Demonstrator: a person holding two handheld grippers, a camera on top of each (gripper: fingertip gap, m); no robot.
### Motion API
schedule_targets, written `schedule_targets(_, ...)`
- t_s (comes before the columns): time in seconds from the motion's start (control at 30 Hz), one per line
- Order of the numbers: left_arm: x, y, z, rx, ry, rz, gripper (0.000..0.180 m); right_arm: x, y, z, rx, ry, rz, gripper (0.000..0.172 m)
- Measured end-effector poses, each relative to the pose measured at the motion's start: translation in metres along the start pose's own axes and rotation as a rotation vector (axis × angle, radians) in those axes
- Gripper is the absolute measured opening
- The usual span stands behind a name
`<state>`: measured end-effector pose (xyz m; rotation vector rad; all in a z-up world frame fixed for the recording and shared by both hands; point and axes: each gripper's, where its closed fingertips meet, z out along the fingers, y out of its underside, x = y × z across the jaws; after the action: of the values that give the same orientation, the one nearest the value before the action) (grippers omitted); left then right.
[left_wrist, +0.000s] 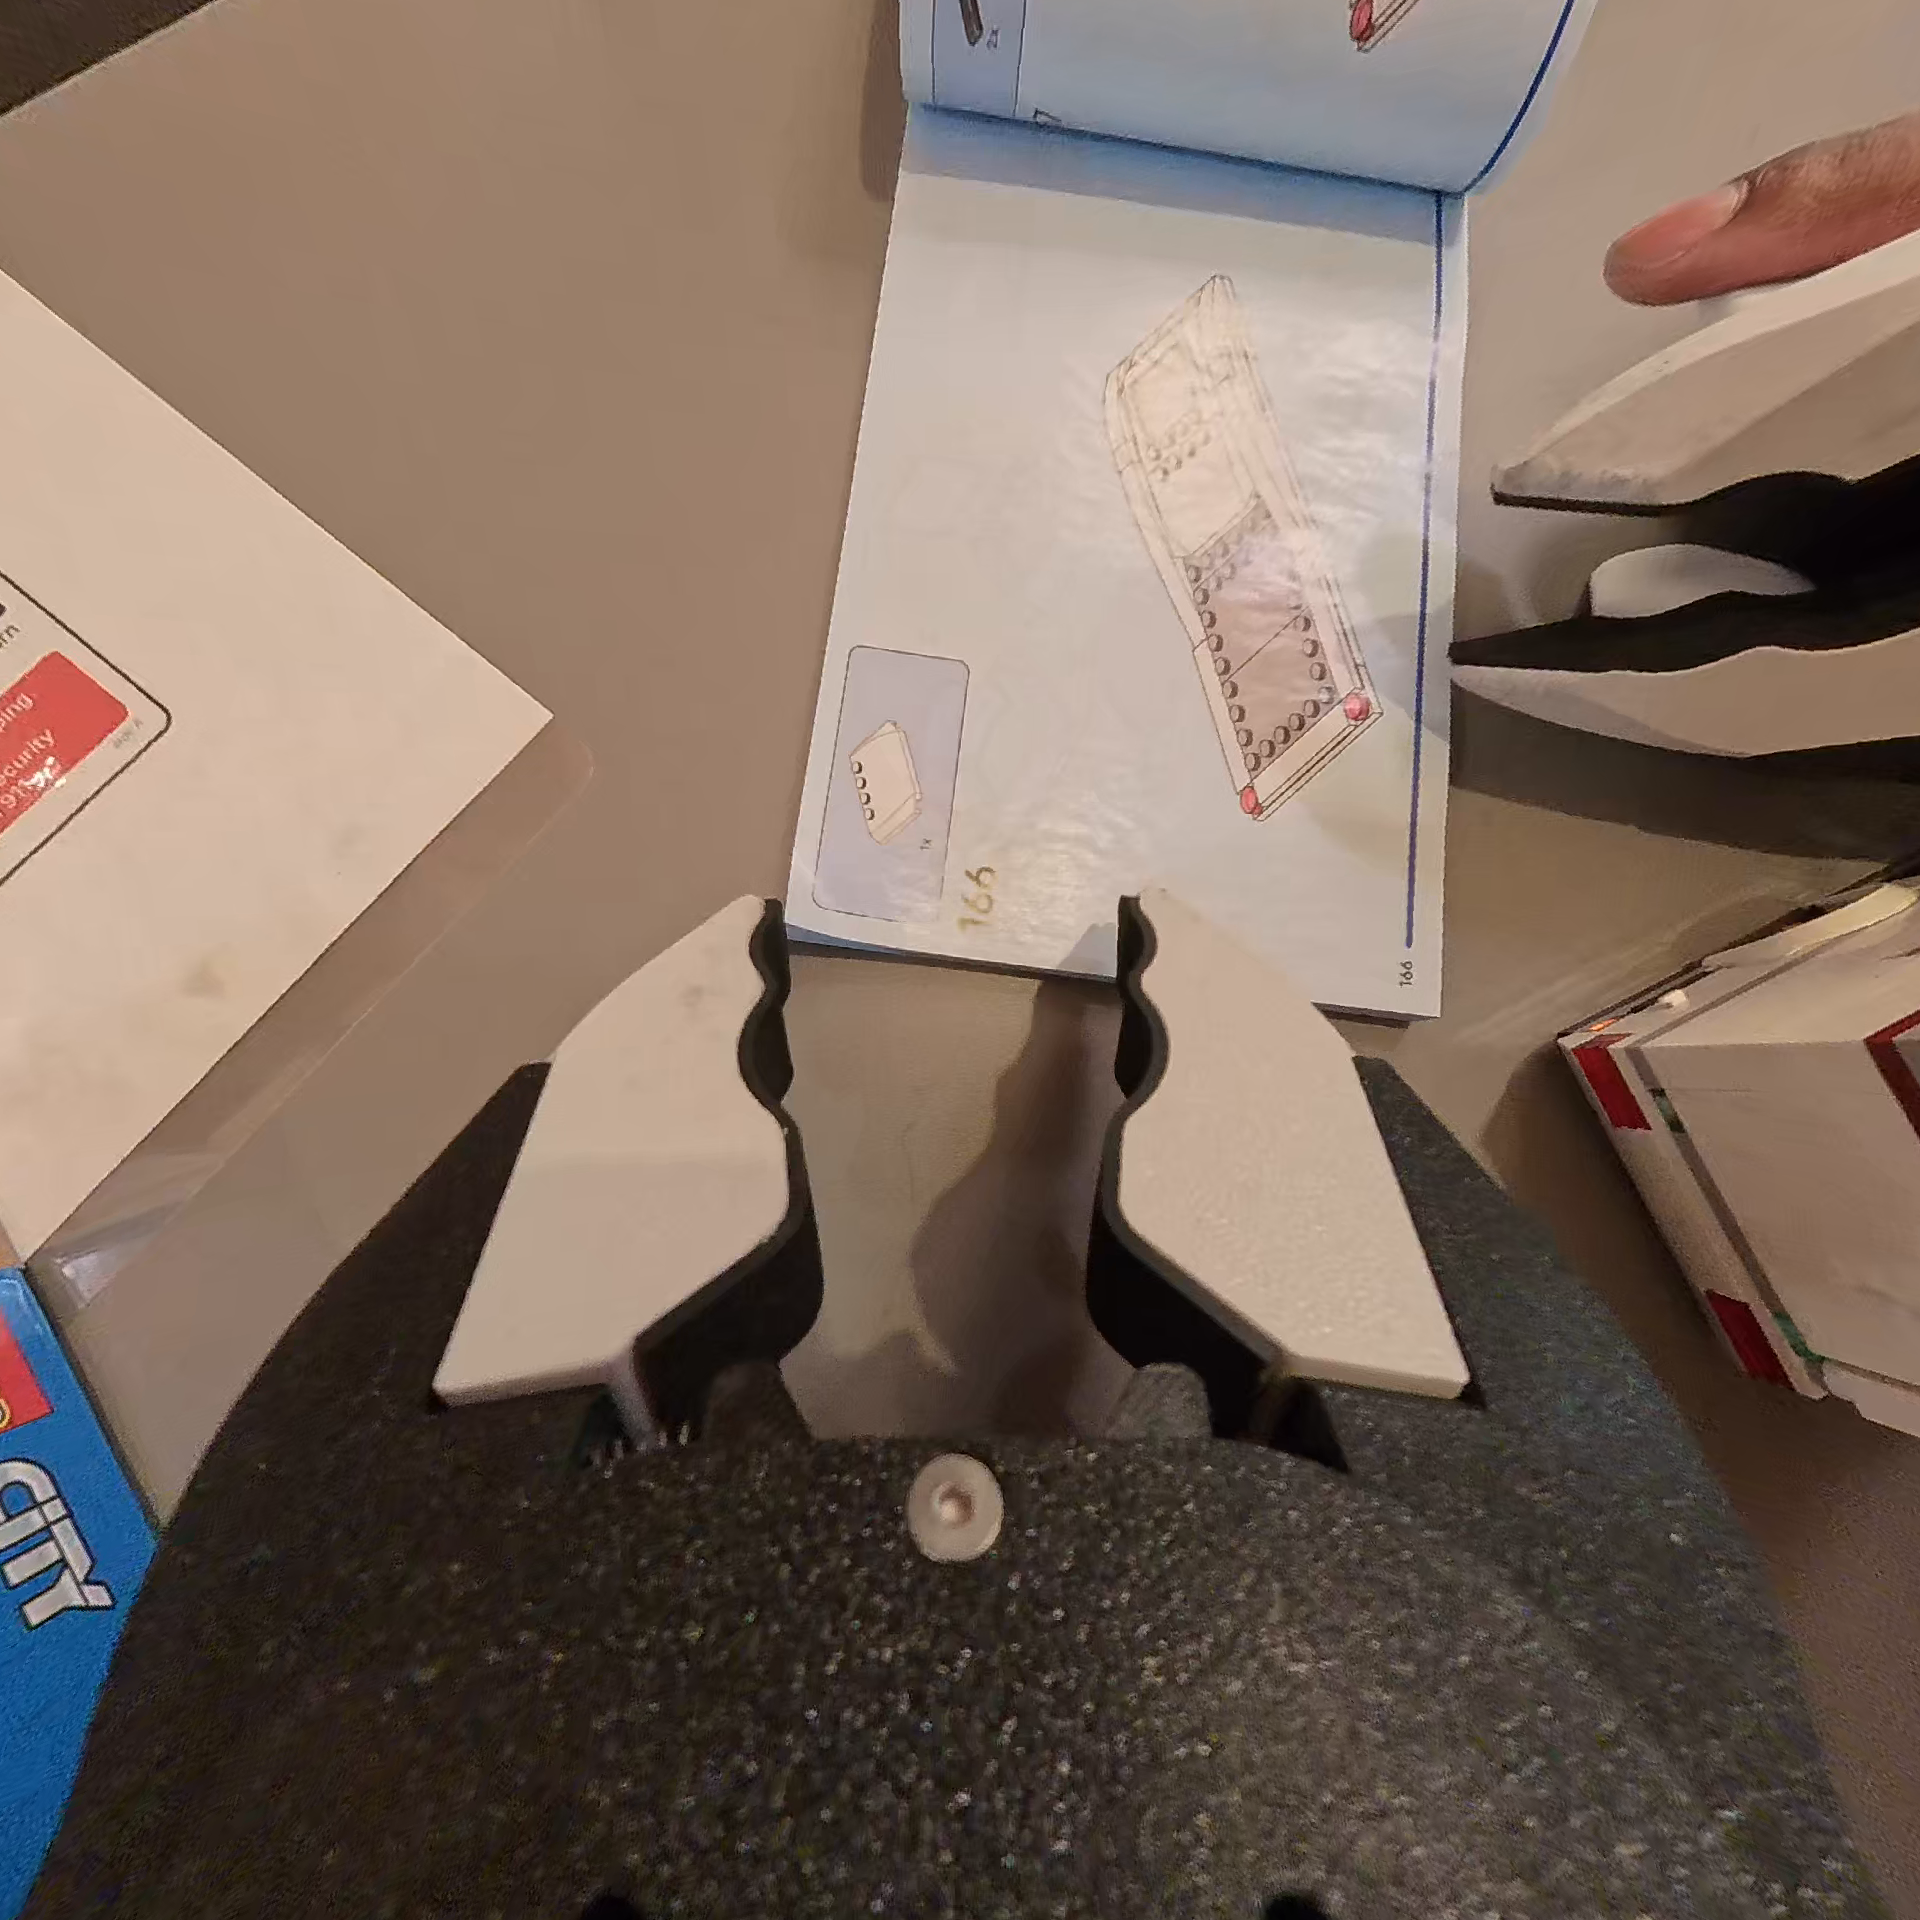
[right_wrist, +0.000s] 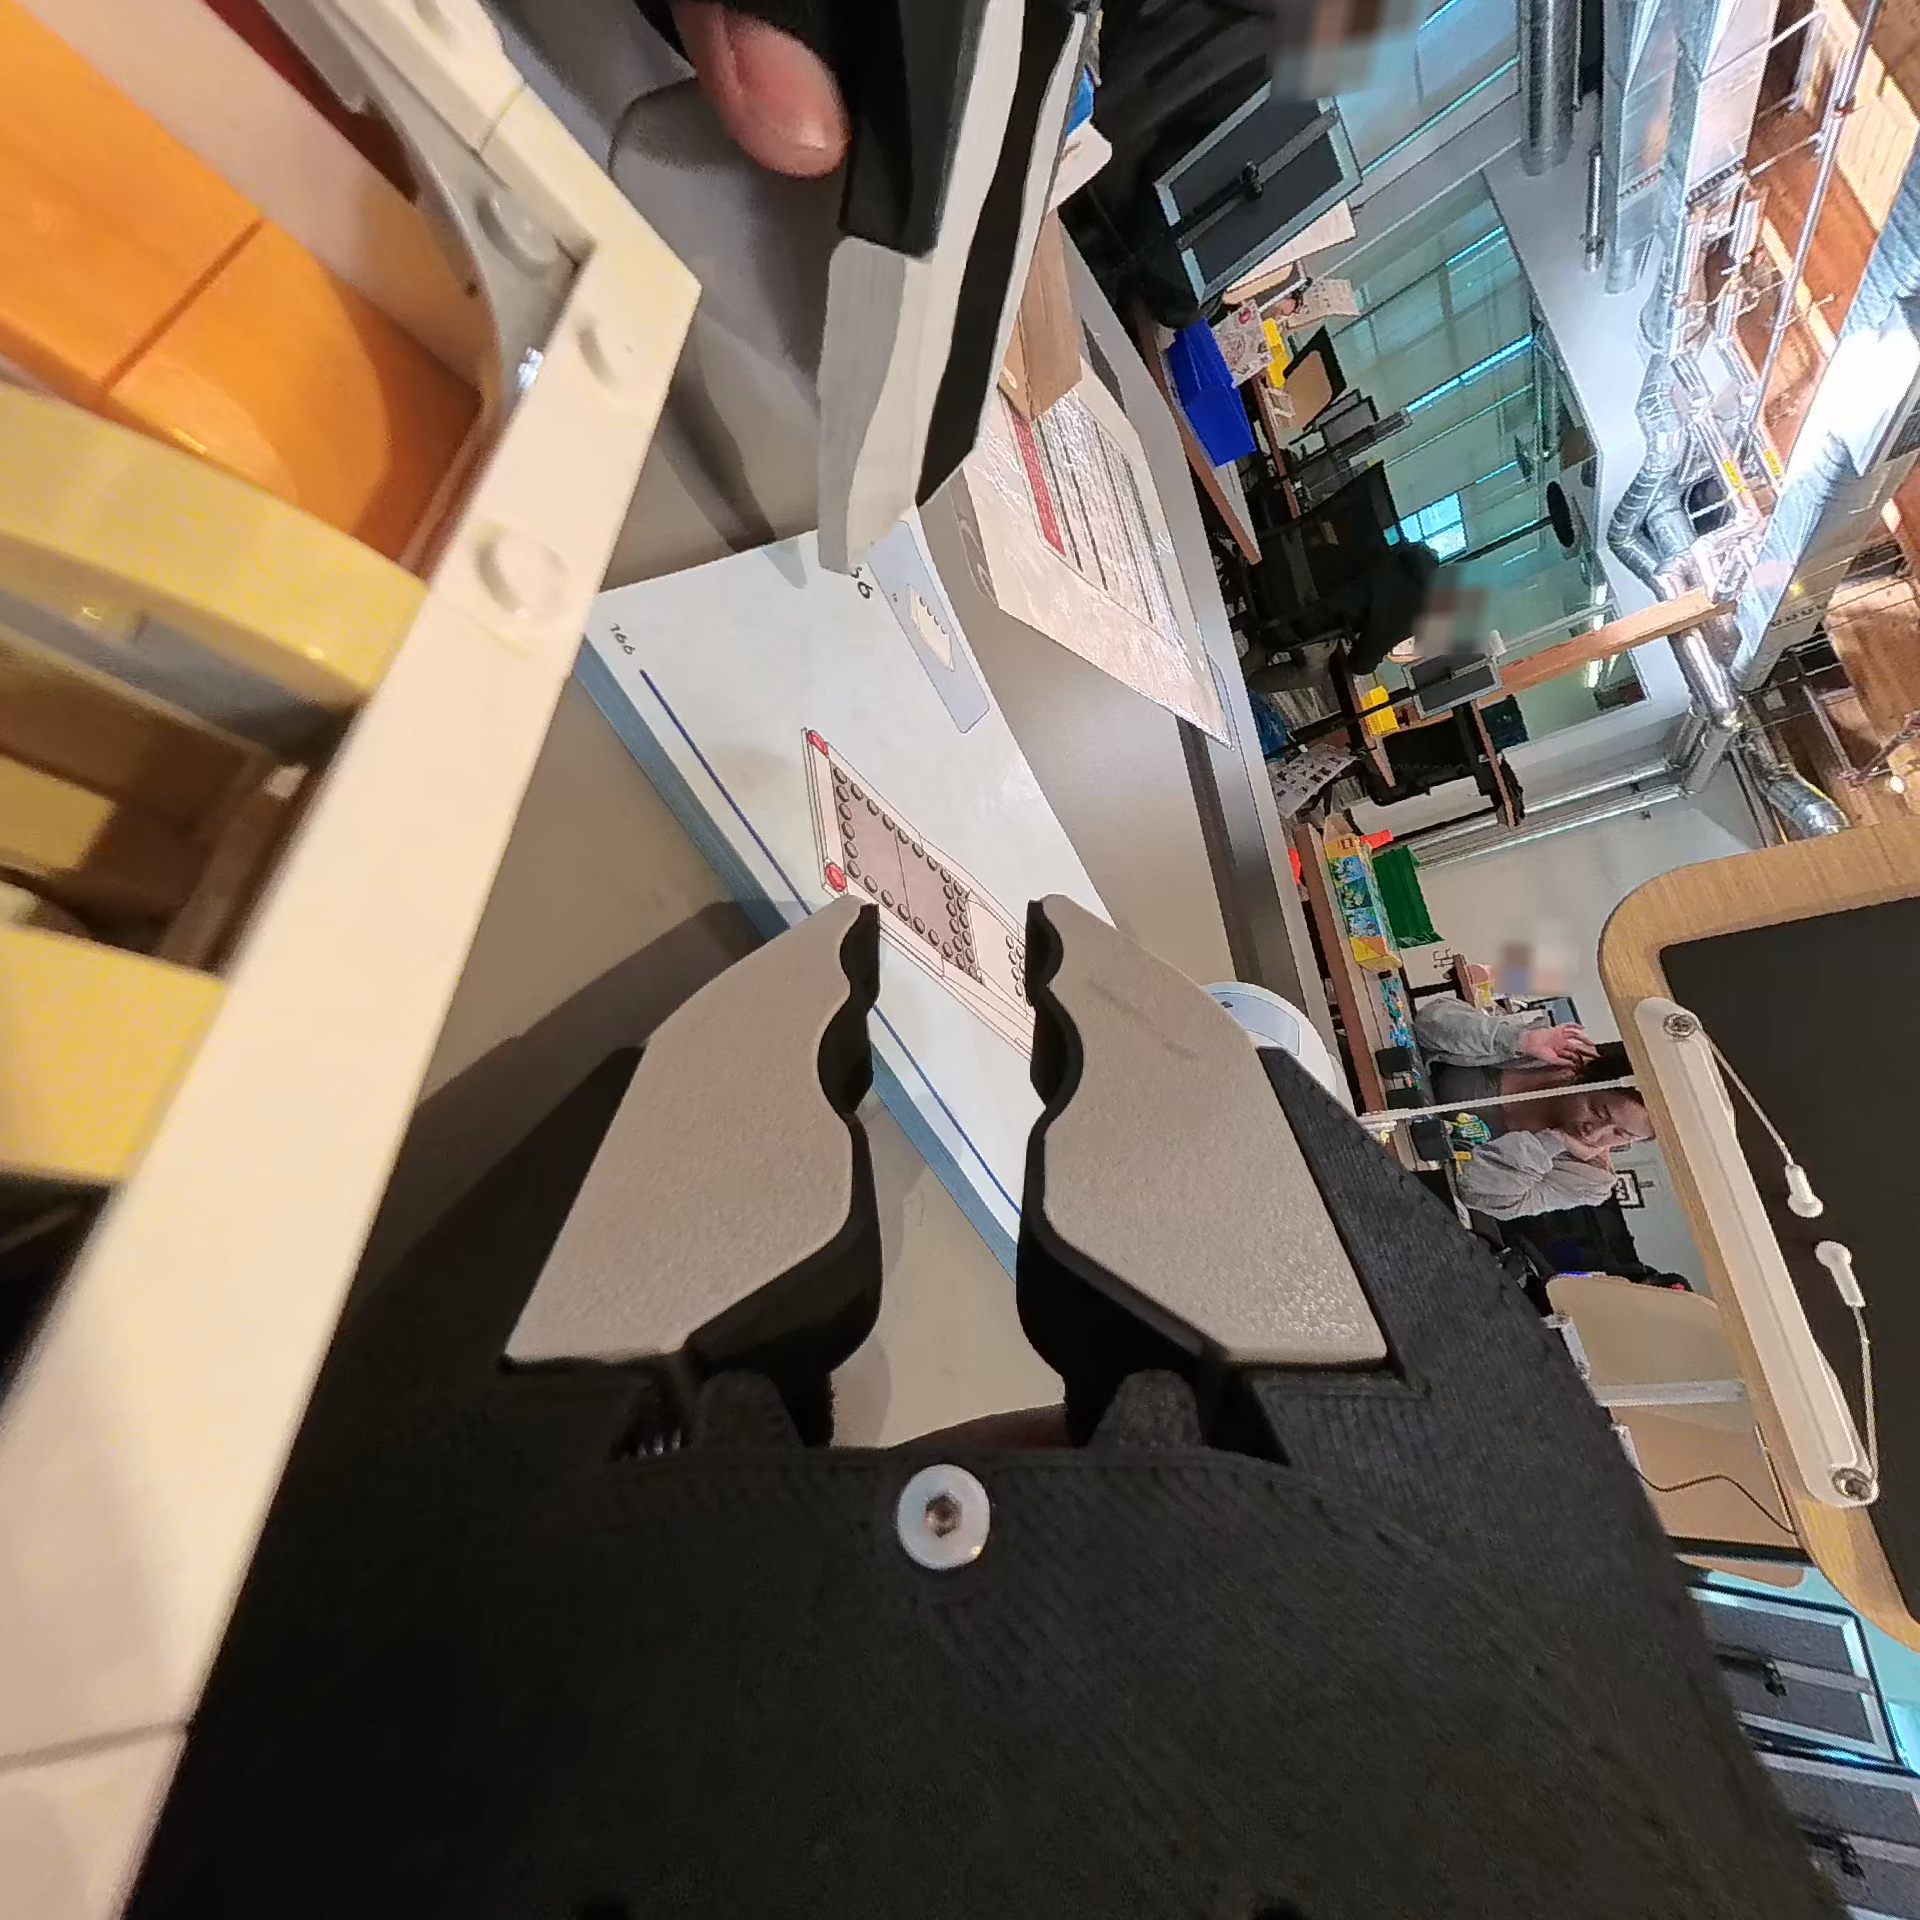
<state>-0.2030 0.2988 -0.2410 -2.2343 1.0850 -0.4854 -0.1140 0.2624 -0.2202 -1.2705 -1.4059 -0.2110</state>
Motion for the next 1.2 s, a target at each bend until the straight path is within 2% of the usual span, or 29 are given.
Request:
schedule_targets(0.47,-0.0037,0.0021,0.0018,-0.029,-0.080,0.117,0.061,0.0000,0.0001,-0.0001,-0.001,-0.001,-0.001,0.026)
schedule_targets(1.2,-0.0005,0.0010,0.0075,-0.015,-0.041,0.045,0.062,-0.0005,-0.0002,0.0000,0.000,-0.001,-0.003,0.026)
